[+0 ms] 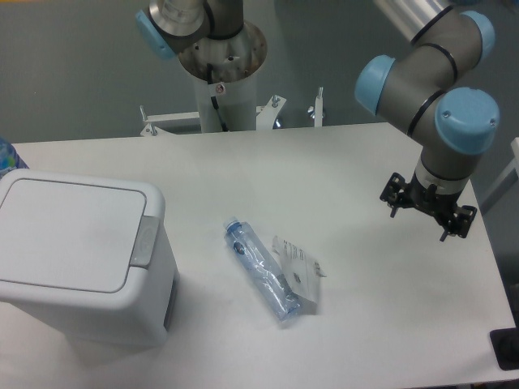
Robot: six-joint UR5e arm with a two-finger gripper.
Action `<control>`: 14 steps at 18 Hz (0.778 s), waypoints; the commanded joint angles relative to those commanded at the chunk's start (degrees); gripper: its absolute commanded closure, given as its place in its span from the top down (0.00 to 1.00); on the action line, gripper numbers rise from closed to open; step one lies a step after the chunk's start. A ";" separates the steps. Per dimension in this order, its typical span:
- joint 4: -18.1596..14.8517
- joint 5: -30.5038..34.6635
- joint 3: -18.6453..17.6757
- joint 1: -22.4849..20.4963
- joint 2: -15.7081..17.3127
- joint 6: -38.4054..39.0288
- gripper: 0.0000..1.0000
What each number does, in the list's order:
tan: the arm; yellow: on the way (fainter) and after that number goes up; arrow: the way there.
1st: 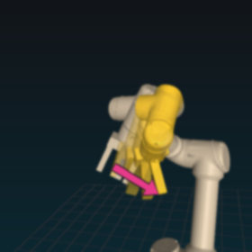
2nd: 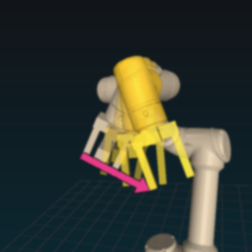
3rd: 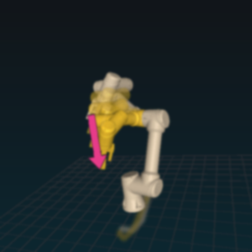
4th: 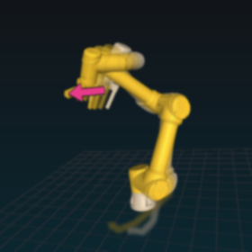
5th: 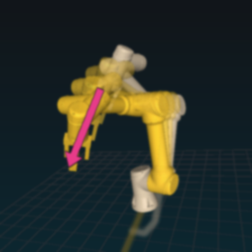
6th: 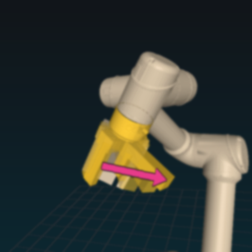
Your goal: Open the trash can
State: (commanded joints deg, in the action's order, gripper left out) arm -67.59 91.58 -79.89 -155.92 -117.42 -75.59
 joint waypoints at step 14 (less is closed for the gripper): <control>0.44 -0.26 -1.49 1.05 1.05 4.55 1.00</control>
State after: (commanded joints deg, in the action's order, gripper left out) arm -67.15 91.32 -81.39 -154.86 -116.37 -71.03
